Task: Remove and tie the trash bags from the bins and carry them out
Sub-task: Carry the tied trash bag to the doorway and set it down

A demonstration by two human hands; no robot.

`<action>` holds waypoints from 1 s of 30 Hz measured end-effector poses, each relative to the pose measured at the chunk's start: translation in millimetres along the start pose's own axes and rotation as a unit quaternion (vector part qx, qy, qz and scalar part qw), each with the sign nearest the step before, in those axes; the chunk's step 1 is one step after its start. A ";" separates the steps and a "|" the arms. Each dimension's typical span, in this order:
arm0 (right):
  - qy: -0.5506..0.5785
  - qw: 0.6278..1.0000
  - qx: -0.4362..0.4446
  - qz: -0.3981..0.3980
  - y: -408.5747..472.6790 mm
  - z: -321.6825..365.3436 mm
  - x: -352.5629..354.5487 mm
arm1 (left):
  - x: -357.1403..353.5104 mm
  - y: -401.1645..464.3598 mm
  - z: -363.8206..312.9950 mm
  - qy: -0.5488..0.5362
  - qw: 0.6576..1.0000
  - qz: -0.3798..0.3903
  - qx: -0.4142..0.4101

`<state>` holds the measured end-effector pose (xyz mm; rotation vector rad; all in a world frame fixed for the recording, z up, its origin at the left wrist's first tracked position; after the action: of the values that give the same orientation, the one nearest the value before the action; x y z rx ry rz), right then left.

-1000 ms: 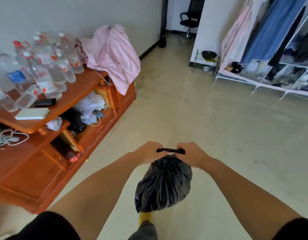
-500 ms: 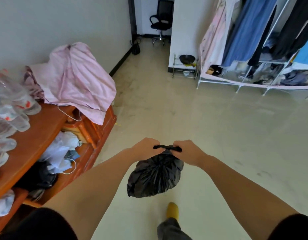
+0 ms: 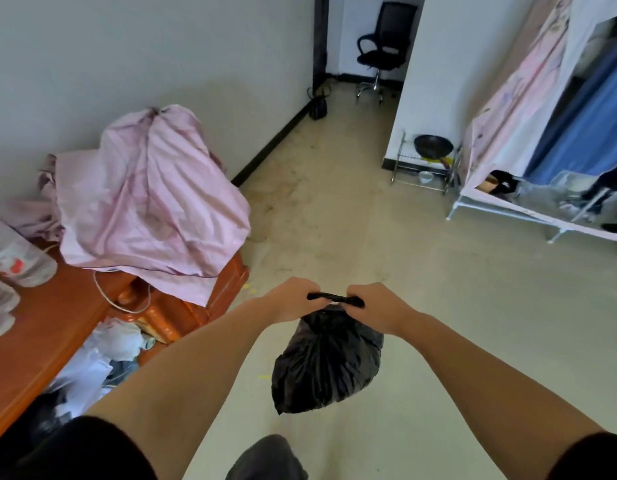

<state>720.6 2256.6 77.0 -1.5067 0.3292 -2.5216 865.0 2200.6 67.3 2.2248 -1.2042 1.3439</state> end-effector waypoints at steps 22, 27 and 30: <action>0.012 0.997 -0.066 -0.024 514.2 -120.5 235.0 | 235.4 504.3 224.5 -0.016 0.998 0.040 -0.053; -0.021 0.999 -0.034 0.000 628.5 -175.6 297.8 | 268.9 631.3 258.4 -0.053 0.998 0.005 -0.020; -0.031 0.999 -0.026 0.015 689.1 -203.9 335.9 | 290.0 696.8 270.9 -0.065 0.998 -0.002 -0.012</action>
<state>414.5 1524.8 71.2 -1.5837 0.4078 -2.4562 556.0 1461.0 42.7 2.3279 -1.2502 1.1933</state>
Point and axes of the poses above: each hand's wrist, its own y-axis towards the middle knuckle, its own x-axis out of the back of the hand, z = x × y, the point moved 5 cm from there along y, towards the middle knuckle, and after that the axes turned 10 degrees about -x, right-handed, at the moved point
